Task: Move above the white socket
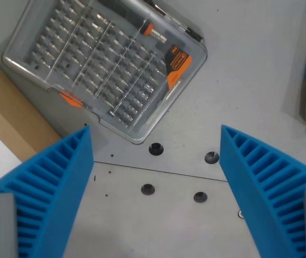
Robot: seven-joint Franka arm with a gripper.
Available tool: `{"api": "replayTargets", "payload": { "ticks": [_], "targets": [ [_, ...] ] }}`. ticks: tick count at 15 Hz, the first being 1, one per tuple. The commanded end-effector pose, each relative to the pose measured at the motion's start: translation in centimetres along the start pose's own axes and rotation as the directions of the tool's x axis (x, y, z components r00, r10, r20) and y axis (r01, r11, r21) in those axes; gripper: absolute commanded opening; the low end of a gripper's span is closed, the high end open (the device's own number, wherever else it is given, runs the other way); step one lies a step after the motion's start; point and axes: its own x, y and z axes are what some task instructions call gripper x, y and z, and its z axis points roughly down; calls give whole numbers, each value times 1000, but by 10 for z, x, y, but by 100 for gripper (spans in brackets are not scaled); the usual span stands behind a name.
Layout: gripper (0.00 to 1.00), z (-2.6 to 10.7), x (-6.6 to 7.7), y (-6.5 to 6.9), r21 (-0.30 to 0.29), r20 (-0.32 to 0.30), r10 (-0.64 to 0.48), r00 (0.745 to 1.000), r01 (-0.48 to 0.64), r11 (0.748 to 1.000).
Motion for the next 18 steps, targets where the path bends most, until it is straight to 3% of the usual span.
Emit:
{"api": "replayTargets", "payload": {
  "ticks": [1,11,18],
  "targets": [
    [100,-2,0,0,-1,-5,0,1000,0,1000],
    [100,0,4,0,-4,-7,-16,1000,16,1000],
    [100,8,18,1,-4,0,-48,999,48,999]
  ]
}}
